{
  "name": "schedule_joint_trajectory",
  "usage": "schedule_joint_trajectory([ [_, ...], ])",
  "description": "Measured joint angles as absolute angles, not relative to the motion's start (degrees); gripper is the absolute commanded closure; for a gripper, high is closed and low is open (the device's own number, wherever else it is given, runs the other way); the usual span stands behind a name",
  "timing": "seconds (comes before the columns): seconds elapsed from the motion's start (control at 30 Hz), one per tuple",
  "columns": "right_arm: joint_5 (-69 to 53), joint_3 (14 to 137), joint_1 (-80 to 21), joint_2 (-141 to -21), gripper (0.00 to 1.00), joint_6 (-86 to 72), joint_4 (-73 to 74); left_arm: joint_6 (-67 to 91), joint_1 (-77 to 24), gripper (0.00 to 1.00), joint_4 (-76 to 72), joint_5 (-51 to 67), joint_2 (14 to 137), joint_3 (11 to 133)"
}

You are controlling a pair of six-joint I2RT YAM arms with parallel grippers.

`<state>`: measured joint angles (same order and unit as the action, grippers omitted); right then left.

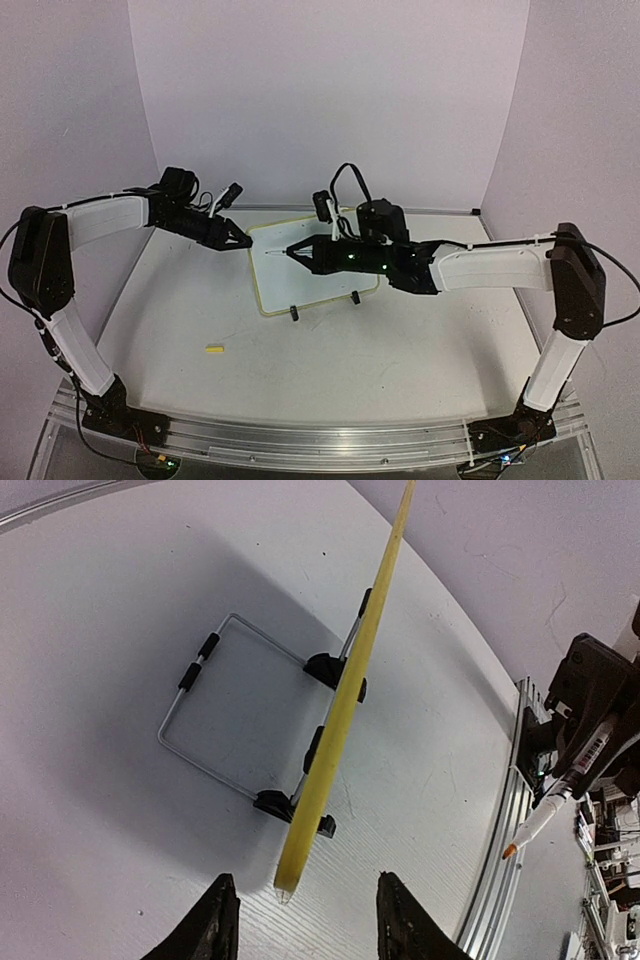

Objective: Write a sentence on the whiteboard
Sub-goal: Hold the whiteboard at the center of the board.

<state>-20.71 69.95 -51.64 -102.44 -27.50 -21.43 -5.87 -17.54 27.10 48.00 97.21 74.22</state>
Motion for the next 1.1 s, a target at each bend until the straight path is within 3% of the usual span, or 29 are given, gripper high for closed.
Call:
schedule_joint_trajectory([
  [0.27,-20.6,72.3,-51.3,-105.1,1.00,-27.4,-22.0,-6.6,-18.4,0.81,27.2,48.0,98.6,75.0],
  [0.67,-20.2,74.6,-51.0,-107.0,1.00,-27.4,-22.7,-9.0,-18.5,1.00,27.6,47.0,98.8,75.0],
  [1.1,-19.4,77.2,-50.5,-110.7,1.00,-27.7,-23.2,-12.0,-18.7,1.00,28.1,46.3,98.8,75.0],
])
